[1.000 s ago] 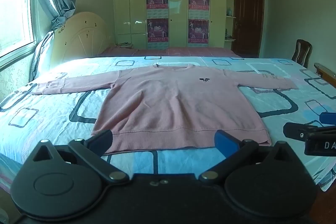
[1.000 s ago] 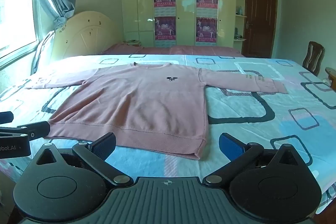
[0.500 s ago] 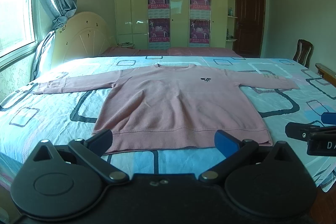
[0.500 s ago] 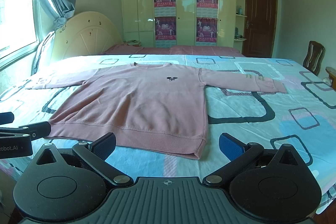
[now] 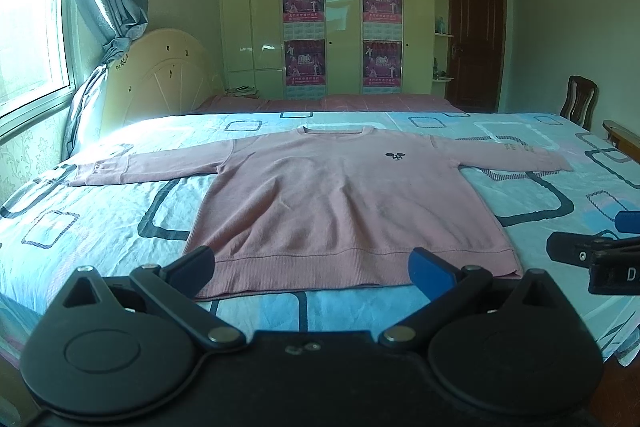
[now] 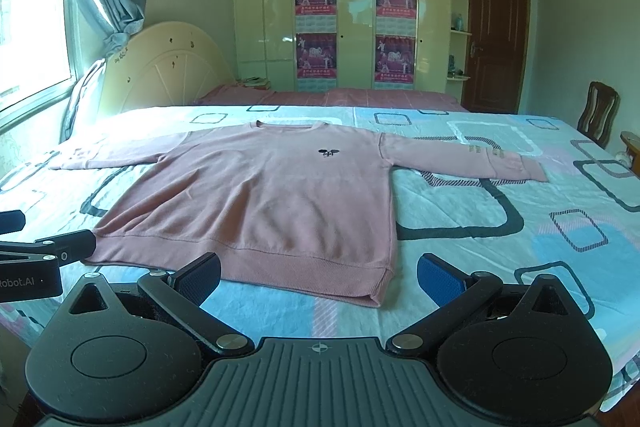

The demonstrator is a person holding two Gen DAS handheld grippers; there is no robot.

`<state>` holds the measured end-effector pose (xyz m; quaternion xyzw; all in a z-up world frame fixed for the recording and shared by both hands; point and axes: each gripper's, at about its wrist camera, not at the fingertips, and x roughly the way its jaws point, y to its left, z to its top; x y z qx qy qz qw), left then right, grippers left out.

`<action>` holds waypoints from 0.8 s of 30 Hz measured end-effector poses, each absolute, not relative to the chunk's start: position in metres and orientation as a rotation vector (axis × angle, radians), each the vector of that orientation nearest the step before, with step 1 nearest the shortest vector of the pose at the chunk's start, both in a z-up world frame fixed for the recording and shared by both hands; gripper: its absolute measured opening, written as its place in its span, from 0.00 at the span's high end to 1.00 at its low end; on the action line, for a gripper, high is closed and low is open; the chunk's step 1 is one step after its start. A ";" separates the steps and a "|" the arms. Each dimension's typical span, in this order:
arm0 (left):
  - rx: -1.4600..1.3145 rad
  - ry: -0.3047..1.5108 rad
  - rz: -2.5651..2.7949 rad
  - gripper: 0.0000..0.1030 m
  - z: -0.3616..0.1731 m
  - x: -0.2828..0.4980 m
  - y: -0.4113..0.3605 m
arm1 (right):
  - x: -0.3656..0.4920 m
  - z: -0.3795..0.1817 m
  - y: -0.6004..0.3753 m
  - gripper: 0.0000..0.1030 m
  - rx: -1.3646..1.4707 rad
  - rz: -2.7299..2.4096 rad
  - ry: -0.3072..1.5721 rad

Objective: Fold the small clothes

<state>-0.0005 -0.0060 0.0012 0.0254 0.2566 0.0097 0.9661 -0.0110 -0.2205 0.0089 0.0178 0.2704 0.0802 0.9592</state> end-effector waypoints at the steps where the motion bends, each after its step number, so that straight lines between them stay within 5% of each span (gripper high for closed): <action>1: 0.051 0.519 0.019 0.01 0.001 0.000 -0.006 | -0.011 0.009 -0.220 0.00 0.036 0.163 0.548; 24: 0.057 0.527 0.002 0.01 -0.001 -0.001 -0.004 | -0.012 0.009 -0.218 0.00 0.027 0.156 0.551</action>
